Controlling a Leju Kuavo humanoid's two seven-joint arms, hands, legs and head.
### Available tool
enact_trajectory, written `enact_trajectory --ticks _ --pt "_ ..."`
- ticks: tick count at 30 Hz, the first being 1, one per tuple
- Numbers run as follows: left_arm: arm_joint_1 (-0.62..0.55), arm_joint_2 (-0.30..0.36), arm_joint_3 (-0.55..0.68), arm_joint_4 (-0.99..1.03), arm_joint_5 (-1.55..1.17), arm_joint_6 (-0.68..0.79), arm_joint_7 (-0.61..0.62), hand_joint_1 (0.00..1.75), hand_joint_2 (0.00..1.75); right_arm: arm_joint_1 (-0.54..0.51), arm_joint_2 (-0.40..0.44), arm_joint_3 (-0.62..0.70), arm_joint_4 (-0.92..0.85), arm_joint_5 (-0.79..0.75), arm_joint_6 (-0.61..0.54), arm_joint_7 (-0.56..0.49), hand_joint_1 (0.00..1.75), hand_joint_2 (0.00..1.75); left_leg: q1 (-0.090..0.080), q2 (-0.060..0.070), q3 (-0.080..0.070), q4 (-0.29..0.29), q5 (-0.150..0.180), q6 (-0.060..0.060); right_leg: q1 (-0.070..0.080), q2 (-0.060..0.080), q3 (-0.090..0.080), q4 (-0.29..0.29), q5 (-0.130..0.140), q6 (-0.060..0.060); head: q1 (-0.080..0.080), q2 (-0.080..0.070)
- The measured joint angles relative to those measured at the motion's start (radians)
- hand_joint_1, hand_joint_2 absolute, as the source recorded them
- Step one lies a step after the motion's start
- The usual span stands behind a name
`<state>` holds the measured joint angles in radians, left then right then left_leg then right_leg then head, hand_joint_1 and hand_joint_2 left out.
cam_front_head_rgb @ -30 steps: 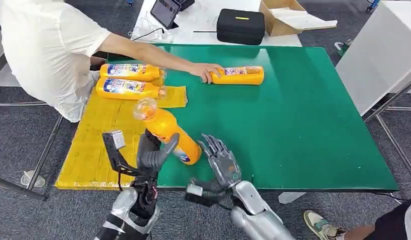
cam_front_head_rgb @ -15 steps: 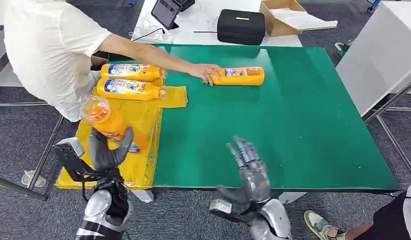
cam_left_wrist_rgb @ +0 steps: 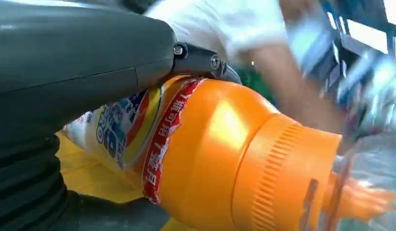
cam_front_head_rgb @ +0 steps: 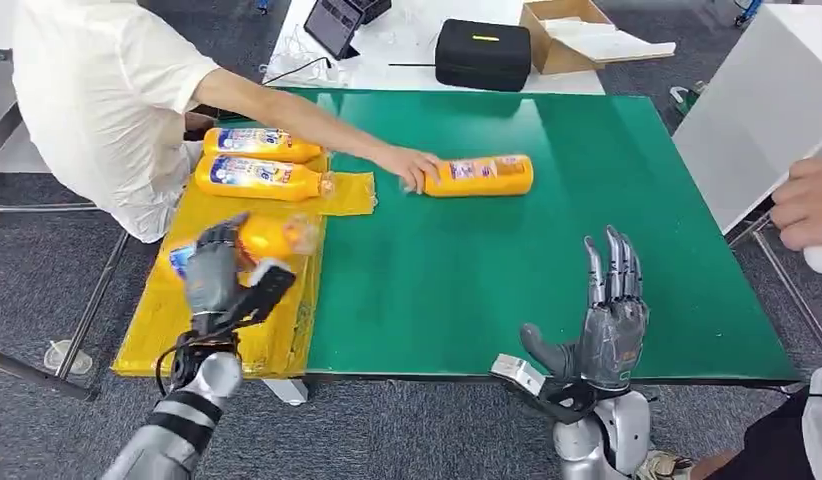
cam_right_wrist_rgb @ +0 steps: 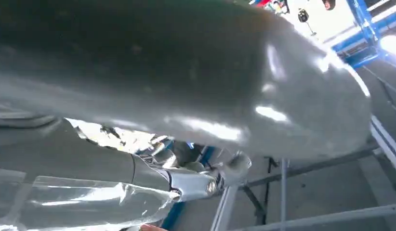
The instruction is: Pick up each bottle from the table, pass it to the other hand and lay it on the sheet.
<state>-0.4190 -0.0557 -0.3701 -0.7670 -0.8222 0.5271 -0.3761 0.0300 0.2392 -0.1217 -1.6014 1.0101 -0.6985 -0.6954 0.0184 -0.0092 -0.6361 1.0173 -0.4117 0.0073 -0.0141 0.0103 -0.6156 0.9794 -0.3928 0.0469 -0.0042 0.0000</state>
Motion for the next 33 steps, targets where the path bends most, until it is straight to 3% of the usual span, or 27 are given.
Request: enact_trajectory --ticks 7,8,9,10,11,12,13,14,15,33 --pt "-0.094 0.008 -0.075 0.197 -0.086 -0.106 0.077 1.75 1.75 -0.002 0.002 0.016 0.014 -0.008 0.0 -0.002 0.0 0.0 0.0 0.001 -0.001 0.0 0.0 0.0 0.0 0.0 -0.001 0.0 0.001 -0.001 0.0 0.0" --pt "-0.104 0.007 -0.082 0.218 -0.087 -0.11 0.077 1.61 1.75 -0.003 0.002 0.019 0.017 -0.006 0.0 -0.002 0.0 0.0 0.0 0.001 -0.001 0.0 0.0 0.0 0.0 0.0 -0.001 0.0 0.001 -0.001 0.0 0.0" --pt "-0.112 0.007 -0.089 0.235 -0.088 -0.112 0.077 1.57 1.75 -0.003 0.002 0.021 0.019 -0.006 0.0 -0.002 0.0 0.0 0.0 0.001 -0.001 0.0 0.0 0.0 0.0 0.0 -0.001 0.0 0.001 -0.001 0.0 0.0" --pt "-0.117 0.007 -0.094 0.247 -0.087 -0.115 0.074 1.4 1.75 -0.003 0.002 0.021 0.021 -0.008 0.0 -0.002 0.0 0.0 0.0 0.001 -0.001 0.0 0.0 0.0 0.0 0.0 -0.001 0.0 0.001 -0.001 0.0 0.0" --pt "-0.122 0.007 -0.095 0.256 -0.08 -0.122 0.065 0.96 1.75 -0.003 0.002 0.021 0.024 -0.012 0.0 -0.002 0.0 0.0 0.0 0.001 -0.001 0.0 0.0 0.0 0.0 0.0 -0.001 0.0 0.001 -0.001 0.0 0.0" --pt "-0.125 0.007 -0.095 0.263 -0.072 -0.134 0.058 0.79 1.75 -0.003 0.002 0.022 0.025 -0.015 0.0 -0.002 0.0 0.0 0.0 0.001 -0.001 0.0 0.0 0.0 0.0 0.0 -0.001 0.0 0.001 -0.001 0.0 0.0" --pt "-0.128 0.005 -0.095 0.27 -0.055 -0.157 0.048 0.79 1.75 -0.002 0.002 0.023 0.028 -0.015 0.0 -0.002 0.0 0.0 0.0 0.001 -0.001 0.0 0.0 0.0 0.0 0.0 -0.001 0.0 0.001 -0.001 0.0 0.0" --pt "-0.132 0.002 -0.095 0.274 -0.041 -0.174 0.043 0.12 1.75 -0.002 0.002 0.024 0.03 -0.014 0.0 -0.002 0.0 0.0 0.0 0.001 -0.001 0.0 0.0 0.0 0.0 0.0 -0.001 0.0 0.001 -0.001 0.0 0.0" --pt "-0.137 0.0 -0.095 0.276 -0.031 -0.183 0.042 0.0 1.75 -0.002 0.002 0.024 0.034 -0.011 0.0 -0.002 0.0 0.0 0.0 0.0 -0.001 0.0 0.0 0.0 0.0 0.0 -0.001 0.0 0.001 -0.001 0.0 0.0" --pt "-0.148 -0.02 -0.095 0.304 -0.024 -0.275 0.048 0.0 1.75 -0.013 -0.004 0.041 0.073 -0.028 0.0 -0.002 0.0 0.0 0.0 0.001 0.0 0.0 0.0 0.0 0.0 0.0 -0.001 0.0 0.001 -0.001 0.0 0.0"
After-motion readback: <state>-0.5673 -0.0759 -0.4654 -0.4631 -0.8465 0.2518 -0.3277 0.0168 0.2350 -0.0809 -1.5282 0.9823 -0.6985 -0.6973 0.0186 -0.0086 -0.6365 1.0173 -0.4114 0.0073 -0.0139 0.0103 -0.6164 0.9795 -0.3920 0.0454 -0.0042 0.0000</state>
